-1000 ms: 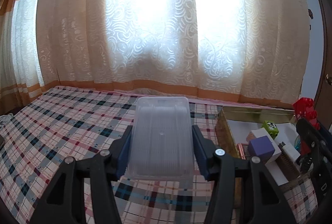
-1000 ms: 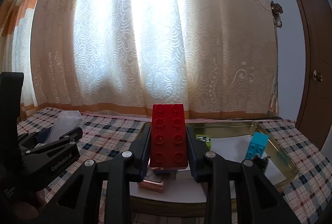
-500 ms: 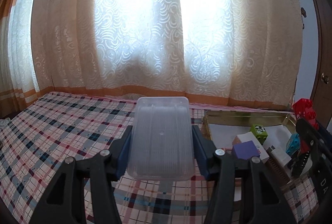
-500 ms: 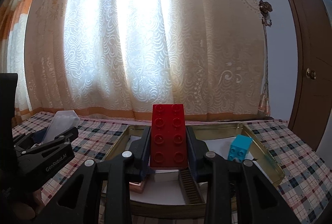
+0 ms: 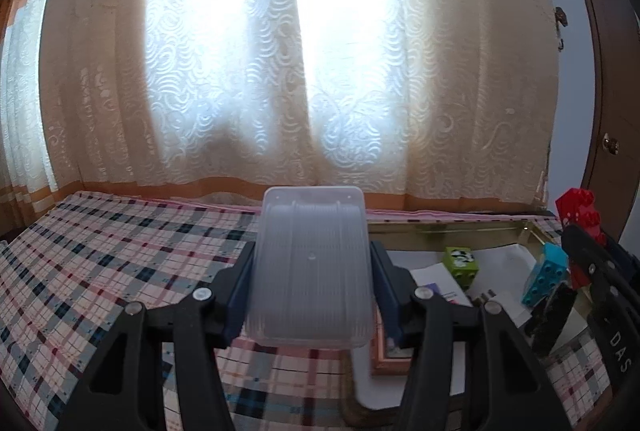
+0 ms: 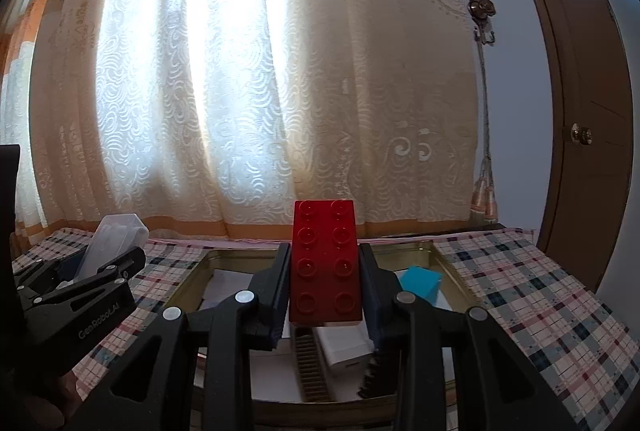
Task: Organize rigid objects
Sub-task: 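Lift and carry the red brick and clear box over the tin tray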
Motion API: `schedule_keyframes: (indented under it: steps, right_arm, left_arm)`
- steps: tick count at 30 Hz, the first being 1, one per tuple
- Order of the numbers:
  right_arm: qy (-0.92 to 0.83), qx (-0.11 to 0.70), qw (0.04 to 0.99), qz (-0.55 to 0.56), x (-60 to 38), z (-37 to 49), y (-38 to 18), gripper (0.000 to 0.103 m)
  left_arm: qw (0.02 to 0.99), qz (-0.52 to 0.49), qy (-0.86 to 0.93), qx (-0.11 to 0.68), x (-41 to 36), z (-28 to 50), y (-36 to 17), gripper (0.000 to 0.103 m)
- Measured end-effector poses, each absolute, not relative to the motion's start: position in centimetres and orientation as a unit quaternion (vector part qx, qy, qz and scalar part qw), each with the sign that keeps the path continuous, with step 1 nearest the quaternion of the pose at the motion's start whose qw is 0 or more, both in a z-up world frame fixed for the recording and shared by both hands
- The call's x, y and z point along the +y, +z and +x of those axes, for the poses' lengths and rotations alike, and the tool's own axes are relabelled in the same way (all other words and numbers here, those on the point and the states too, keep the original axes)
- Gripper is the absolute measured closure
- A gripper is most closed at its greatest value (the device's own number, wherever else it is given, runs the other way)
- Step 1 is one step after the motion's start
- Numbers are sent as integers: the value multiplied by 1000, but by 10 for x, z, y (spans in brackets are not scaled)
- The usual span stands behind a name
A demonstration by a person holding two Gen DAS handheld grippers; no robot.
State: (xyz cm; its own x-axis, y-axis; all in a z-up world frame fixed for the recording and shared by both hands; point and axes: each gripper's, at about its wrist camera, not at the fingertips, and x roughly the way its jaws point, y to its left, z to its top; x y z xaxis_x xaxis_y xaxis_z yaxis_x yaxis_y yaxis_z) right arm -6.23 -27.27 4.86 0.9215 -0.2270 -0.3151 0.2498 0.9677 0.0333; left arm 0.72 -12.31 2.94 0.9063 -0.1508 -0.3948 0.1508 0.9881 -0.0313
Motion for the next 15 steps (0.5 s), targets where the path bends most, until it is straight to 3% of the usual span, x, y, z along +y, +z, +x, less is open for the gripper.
schedule_keyframes:
  steps: [15]
  right_arm:
    - [-154,149,976,45,-311,-72,51,69]
  left_arm:
    - [974,5,-104,202,-158,4,32,49]
